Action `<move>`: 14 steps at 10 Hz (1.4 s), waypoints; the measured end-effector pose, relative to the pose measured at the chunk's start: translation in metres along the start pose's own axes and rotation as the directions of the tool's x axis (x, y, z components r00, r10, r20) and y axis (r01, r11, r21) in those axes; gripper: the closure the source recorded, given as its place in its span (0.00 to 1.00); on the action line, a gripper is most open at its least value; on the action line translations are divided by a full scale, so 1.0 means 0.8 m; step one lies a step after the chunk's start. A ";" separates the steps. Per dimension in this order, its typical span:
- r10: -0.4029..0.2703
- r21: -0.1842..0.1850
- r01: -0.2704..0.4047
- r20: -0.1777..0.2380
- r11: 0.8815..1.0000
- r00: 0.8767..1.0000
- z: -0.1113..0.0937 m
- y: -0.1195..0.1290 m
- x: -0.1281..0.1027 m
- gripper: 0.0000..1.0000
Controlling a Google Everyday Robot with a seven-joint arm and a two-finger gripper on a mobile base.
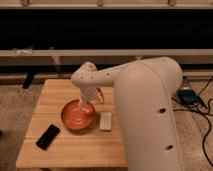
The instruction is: Drag the pepper across the table
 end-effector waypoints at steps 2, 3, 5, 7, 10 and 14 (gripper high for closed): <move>0.000 0.000 0.000 0.000 1.000 1.000 0.000 0.000 0.000 0.20; 0.000 0.000 0.000 0.001 1.000 1.000 0.000 0.000 -0.001 0.20; -0.012 0.006 0.012 0.014 1.000 1.000 0.000 -0.005 -0.013 0.20; -0.012 0.002 0.012 0.047 1.000 0.999 0.003 -0.027 -0.053 0.20; 0.023 -0.031 -0.021 0.083 0.999 0.996 0.015 -0.069 -0.129 0.20; 0.045 -0.078 -0.038 0.101 0.996 0.994 0.062 -0.104 -0.212 0.20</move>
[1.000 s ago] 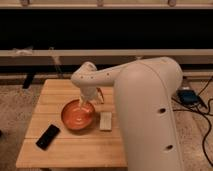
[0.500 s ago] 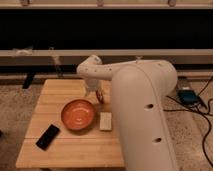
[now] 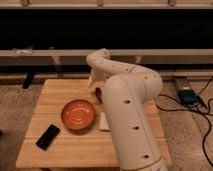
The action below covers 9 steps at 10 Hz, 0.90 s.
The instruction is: Drag the pepper across the table
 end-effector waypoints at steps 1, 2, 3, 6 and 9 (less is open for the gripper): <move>-0.005 -0.010 0.005 -0.004 1.000 1.000 0.014 -0.003 -0.010 0.20; -0.009 -0.017 0.009 -0.014 1.000 1.000 0.024 -0.009 -0.014 0.20; -0.013 -0.018 0.012 -0.024 1.000 1.000 0.028 -0.014 -0.014 0.20; -0.035 -0.010 0.035 -0.034 0.999 0.999 0.024 -0.015 -0.009 0.20; -0.044 0.004 0.044 -0.045 0.999 0.998 0.021 -0.009 0.003 0.20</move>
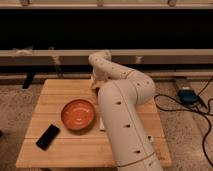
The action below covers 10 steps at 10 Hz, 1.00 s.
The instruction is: Drag the pepper across the table
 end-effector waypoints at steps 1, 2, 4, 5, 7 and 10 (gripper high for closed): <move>-0.009 0.006 0.009 -0.006 1.000 1.000 0.001 0.007 0.004 0.20; -0.015 0.011 0.015 -0.013 1.000 1.000 0.005 0.011 0.007 0.20; -0.021 0.019 0.021 -0.021 1.000 1.000 0.008 0.014 0.010 0.21; -0.024 0.024 0.025 -0.029 0.999 0.999 0.010 0.017 0.013 0.26; -0.021 0.033 0.023 -0.051 0.999 0.998 0.011 0.018 0.018 0.48; -0.004 0.038 0.007 -0.078 0.999 0.997 0.008 0.016 0.029 0.76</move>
